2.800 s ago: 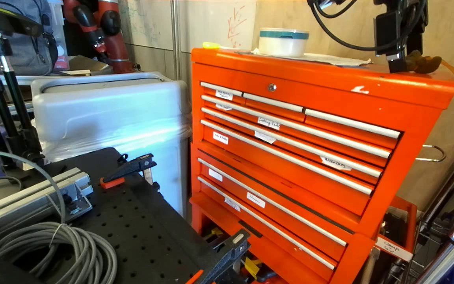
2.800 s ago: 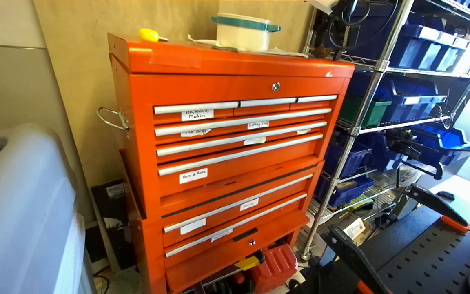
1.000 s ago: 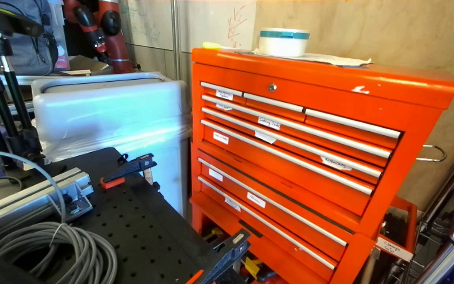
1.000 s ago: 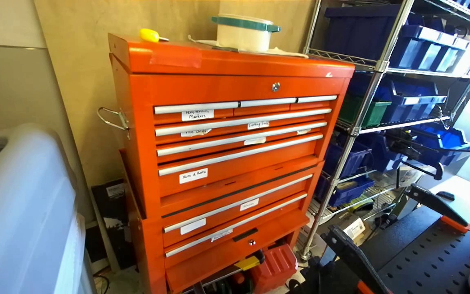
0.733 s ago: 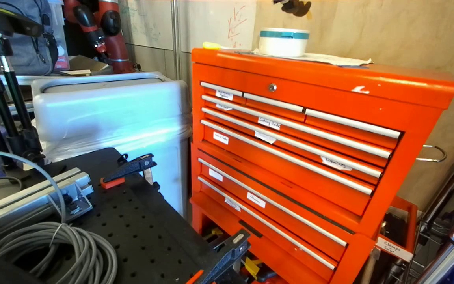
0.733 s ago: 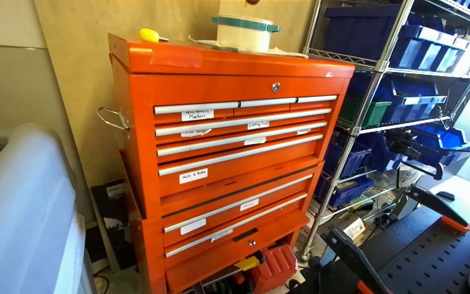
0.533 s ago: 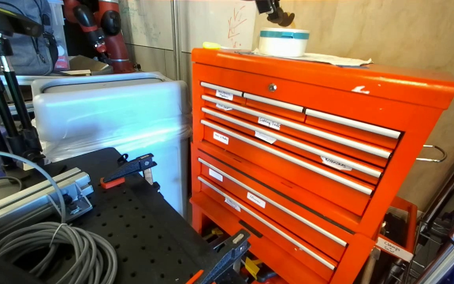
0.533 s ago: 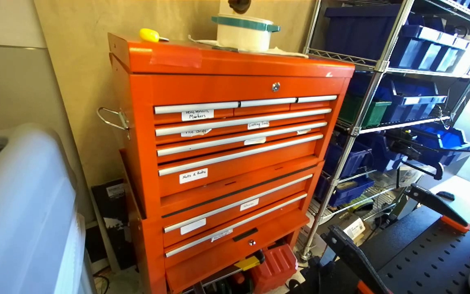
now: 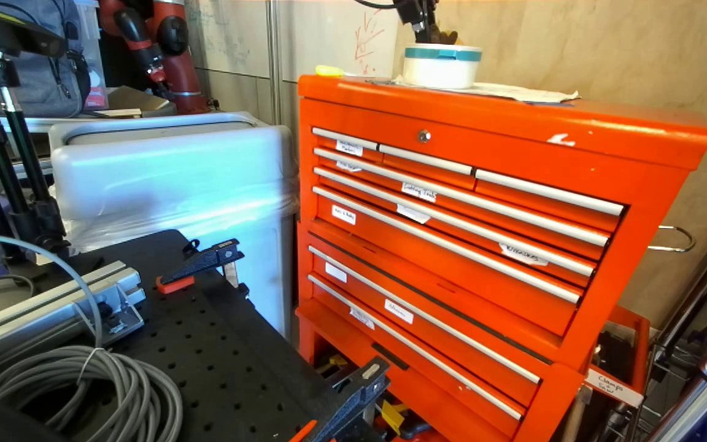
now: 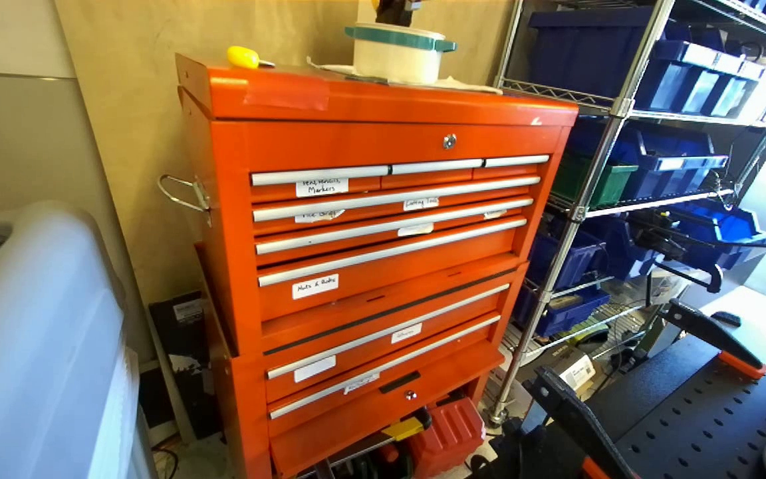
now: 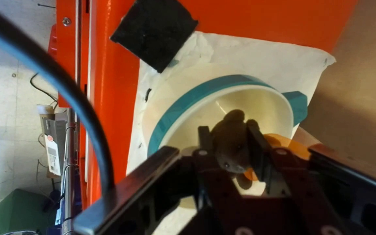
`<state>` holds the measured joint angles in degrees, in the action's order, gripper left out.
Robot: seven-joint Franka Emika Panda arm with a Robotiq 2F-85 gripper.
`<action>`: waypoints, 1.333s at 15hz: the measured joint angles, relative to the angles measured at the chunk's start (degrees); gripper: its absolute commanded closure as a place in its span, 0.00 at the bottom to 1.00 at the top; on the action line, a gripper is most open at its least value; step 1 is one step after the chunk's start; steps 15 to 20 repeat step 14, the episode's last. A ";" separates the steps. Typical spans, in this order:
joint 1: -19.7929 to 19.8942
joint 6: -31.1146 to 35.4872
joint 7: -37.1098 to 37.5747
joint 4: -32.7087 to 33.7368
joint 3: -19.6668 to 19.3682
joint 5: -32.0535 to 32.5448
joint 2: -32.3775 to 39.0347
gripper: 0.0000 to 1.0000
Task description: Put the brown object in the white bowl
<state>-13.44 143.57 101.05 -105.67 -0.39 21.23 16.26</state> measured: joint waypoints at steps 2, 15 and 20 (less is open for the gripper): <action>0.00 -0.77 0.00 0.00 -0.17 0.29 0.00 0.21; 6.12 -8.73 -18.19 -4.02 6.34 -17.58 -11.38 0.00; 6.12 -8.73 -18.19 -4.02 6.34 -17.58 -11.38 0.00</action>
